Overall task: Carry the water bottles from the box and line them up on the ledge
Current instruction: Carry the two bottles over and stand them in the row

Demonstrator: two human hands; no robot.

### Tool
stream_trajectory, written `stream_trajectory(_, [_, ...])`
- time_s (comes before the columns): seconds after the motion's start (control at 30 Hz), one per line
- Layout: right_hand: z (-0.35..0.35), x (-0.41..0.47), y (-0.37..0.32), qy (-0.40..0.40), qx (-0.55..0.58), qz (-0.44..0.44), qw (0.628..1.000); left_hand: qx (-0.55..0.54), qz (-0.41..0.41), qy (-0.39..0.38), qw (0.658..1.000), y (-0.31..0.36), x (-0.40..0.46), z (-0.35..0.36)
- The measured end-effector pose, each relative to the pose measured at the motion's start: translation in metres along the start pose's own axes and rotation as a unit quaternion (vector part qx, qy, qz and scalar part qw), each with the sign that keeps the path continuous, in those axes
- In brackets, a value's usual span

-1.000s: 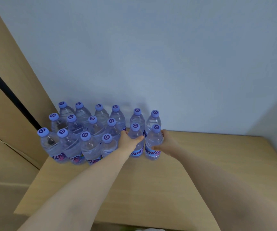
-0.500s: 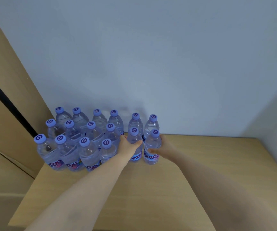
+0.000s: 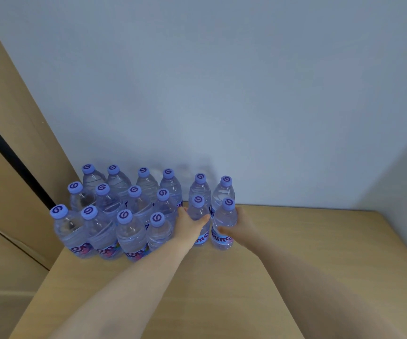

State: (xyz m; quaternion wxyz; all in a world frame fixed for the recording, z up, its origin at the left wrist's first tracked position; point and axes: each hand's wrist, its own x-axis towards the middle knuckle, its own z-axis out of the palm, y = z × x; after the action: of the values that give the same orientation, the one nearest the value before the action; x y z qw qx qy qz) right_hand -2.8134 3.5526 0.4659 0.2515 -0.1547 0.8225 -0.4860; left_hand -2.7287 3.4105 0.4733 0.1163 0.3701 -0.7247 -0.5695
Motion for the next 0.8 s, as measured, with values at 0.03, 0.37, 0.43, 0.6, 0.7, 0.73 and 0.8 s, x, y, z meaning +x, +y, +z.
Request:
stream_trajectory(0.03, [0.002, -0.001, 0.001, 0.003, 0.009, 0.001, 1.0, -0.003, 0.003, 0.005, 1.0, 0.0, -0.001, 0.001])
stream_trajectory(0.37, [0.008, -0.001, -0.002, -0.026, 0.02, -0.015, 0.999, -0.021, 0.011, 0.03, 0.999, 0.002, -0.005, 0.007])
stream_trajectory(0.43, [0.009, -0.001, 0.0, -0.015, 0.027, -0.006, 1.0, -0.022, 0.013, 0.037, 0.999, 0.003, -0.007, 0.008])
stream_trajectory(0.6, [0.013, -0.012, 0.009, -0.002, 0.001, 0.025, 1.0, 0.001, 0.016, 0.041, 0.999, 0.002, -0.012, 0.009])
stream_trajectory(0.7, [0.014, -0.016, 0.017, -0.002, -0.038, 0.027, 0.999, 0.017, 0.008, 0.041, 0.999, -0.001, -0.015, 0.009])
stream_trajectory(0.73, [0.015, -0.017, 0.019, 0.001, -0.048, 0.031, 0.998, 0.023, 0.008, 0.044, 0.999, -0.002, -0.018, 0.009])
stream_trajectory(0.8, [0.015, -0.018, 0.02, 0.002, -0.061, 0.045, 0.997, 0.041, -0.003, 0.046, 0.998, -0.006, -0.023, 0.01])
